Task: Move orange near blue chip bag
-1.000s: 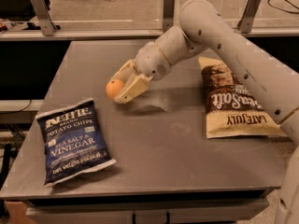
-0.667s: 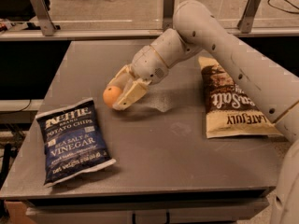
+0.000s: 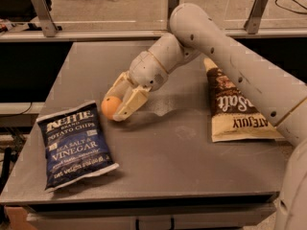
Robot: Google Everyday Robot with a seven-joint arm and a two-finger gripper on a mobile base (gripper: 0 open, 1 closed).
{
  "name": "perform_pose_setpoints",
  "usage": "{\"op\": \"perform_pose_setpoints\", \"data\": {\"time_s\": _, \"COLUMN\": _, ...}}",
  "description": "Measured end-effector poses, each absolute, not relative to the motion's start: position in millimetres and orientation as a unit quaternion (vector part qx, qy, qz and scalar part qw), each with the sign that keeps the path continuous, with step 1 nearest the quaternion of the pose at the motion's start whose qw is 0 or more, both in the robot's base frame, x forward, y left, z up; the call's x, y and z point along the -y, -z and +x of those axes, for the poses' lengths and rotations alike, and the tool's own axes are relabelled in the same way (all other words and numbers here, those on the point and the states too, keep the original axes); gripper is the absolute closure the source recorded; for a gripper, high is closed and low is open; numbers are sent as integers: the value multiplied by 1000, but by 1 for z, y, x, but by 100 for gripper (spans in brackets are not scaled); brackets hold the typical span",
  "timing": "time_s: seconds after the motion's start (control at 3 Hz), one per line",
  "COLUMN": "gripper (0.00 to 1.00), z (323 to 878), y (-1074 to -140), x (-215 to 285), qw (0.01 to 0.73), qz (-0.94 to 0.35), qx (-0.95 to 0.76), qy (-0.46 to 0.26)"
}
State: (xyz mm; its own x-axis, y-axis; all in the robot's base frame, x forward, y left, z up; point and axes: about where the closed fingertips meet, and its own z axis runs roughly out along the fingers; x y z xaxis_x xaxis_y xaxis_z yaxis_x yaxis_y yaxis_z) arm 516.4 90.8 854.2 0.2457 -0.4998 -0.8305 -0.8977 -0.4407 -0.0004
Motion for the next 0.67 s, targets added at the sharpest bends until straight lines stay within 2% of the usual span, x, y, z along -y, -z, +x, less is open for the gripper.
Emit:
{"op": "perform_pose_setpoints", "data": {"time_s": 0.33, "gripper": 0, "z": 514, "y": -853, "x": -92, "qw": 246, "qz": -750, "qx": -465, "qy": -401}}
{"op": "perform_pose_setpoints", "data": {"time_s": 0.67, "gripper": 0, "z": 513, "y": -853, "x": -92, "qw": 245, "qz": -751, "qx": -465, "qy": -400}}
